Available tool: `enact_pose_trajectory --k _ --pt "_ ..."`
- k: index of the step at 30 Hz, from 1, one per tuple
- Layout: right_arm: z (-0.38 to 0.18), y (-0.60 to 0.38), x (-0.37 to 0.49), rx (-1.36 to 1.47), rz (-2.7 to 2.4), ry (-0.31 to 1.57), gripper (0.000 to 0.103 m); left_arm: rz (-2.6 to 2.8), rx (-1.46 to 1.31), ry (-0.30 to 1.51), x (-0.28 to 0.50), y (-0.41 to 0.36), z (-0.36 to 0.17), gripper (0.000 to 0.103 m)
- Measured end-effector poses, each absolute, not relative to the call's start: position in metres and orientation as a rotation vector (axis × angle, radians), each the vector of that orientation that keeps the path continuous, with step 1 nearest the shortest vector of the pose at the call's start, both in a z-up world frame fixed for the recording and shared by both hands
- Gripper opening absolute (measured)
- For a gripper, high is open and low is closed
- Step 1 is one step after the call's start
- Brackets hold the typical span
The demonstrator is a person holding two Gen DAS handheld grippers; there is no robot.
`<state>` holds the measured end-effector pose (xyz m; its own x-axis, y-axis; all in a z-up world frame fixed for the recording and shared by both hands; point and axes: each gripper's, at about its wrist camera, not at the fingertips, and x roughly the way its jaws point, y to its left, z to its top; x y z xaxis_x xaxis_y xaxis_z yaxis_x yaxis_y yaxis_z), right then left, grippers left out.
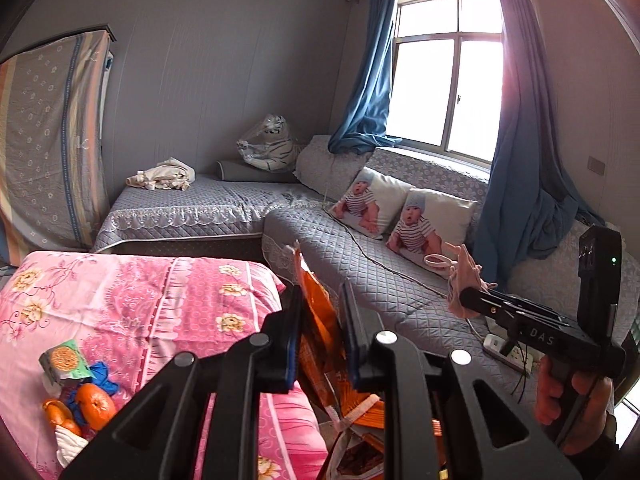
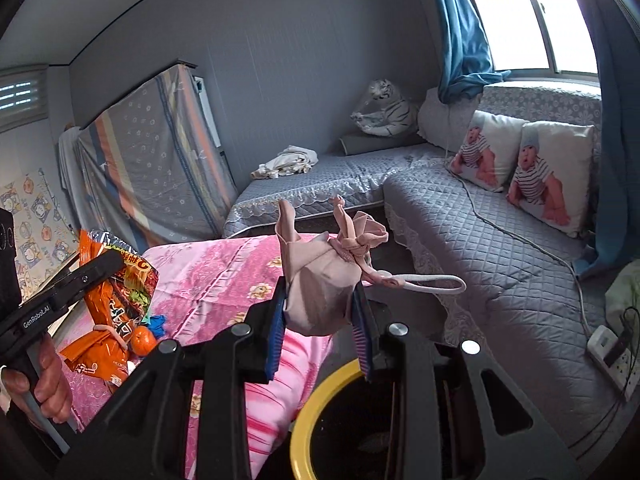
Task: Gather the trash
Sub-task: 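Carry the pink mask with the right tool while the left tool carries the orange wrapper to the bin, then open both tools over the yellow bin to drop the mask and wrapper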
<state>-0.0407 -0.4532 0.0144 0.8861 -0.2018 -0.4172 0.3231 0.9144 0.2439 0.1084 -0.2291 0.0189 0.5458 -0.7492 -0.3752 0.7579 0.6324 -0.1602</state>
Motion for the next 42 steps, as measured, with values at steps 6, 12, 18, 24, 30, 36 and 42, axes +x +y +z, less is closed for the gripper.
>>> enact_pose_trajectory --k 6,12,18,24,30,36,42 --pt "-0.020 -0.481 -0.056 0.373 -0.351 0.439 0.028 -0.977 0.064 0.495 0.099 -0.271 -0.010 0.017" --pt "-0.059 -0.495 -0.061 0.444 -0.375 0.498 0.029 -1.039 0.113 0.573 0.095 -0.310 -0.042 0.017" --pt "-0.090 -0.509 -0.064 0.504 -0.395 0.541 0.029 -1.076 0.163 0.641 0.093 -0.338 -0.075 0.017" --pt "-0.119 -0.529 -0.064 0.573 -0.416 0.577 0.030 -1.112 0.199 0.706 0.094 -0.359 -0.103 0.018" --pt "-0.136 -0.545 -0.065 0.623 -0.433 0.588 0.035 -1.138 0.199 0.748 0.095 -0.370 -0.117 0.025" --pt "-0.137 -0.551 -0.071 0.641 -0.458 0.570 0.047 -1.124 0.174 0.757 0.098 -0.367 -0.117 0.044" --pt "-0.128 -0.551 -0.076 0.643 -0.475 0.550 0.055 -1.095 0.125 0.736 0.106 -0.352 -0.106 0.052"
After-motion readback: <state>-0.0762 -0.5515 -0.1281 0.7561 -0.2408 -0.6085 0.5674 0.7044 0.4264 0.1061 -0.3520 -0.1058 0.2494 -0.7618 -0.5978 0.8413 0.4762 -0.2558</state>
